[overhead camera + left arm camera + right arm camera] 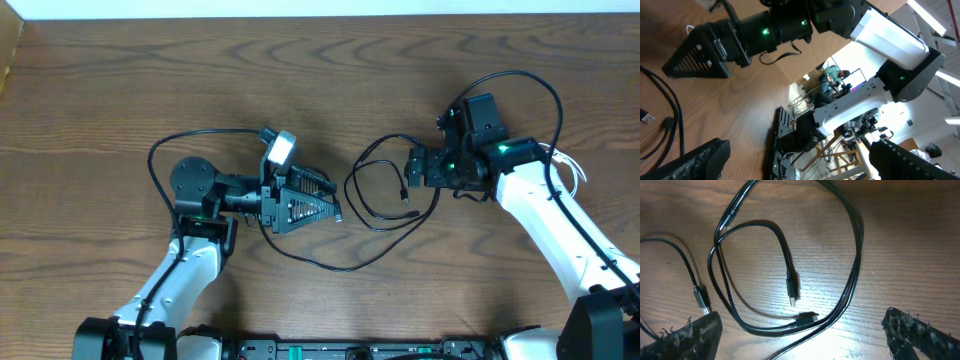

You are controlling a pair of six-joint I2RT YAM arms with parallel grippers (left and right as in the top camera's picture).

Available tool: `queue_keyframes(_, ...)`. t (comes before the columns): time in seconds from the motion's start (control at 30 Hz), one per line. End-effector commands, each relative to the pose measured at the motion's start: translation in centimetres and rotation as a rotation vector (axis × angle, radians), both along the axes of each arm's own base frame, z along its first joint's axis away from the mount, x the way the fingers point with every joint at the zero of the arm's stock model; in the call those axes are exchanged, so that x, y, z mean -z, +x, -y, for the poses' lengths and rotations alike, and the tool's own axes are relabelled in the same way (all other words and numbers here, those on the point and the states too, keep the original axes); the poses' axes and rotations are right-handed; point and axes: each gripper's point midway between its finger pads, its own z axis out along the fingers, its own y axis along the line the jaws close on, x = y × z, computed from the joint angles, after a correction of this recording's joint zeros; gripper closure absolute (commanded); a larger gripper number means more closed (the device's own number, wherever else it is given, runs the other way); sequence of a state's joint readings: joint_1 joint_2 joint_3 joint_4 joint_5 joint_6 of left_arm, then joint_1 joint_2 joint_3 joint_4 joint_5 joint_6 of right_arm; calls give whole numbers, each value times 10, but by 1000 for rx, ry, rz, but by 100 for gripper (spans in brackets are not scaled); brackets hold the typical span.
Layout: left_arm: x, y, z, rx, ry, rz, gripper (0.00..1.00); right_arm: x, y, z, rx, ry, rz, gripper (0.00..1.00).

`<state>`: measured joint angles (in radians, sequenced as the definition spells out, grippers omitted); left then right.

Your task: Untangle cables

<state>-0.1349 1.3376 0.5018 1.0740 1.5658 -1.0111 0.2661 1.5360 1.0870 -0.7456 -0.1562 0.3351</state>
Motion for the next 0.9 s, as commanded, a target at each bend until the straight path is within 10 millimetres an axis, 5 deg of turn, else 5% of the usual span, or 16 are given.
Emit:
queue_keyframes(0.0,7,-4,0,8,1,13,5,0,0,-1,-11,-10,2,1)
queue_keyframes(0.63,29,-10,0,7,10,-22,5,0,0,-1,-11,-10,2,1)
queue_keyframes(0.87,66,9,-1,-139,68,-140,5,0,0,-1,-11,-10,2,1)
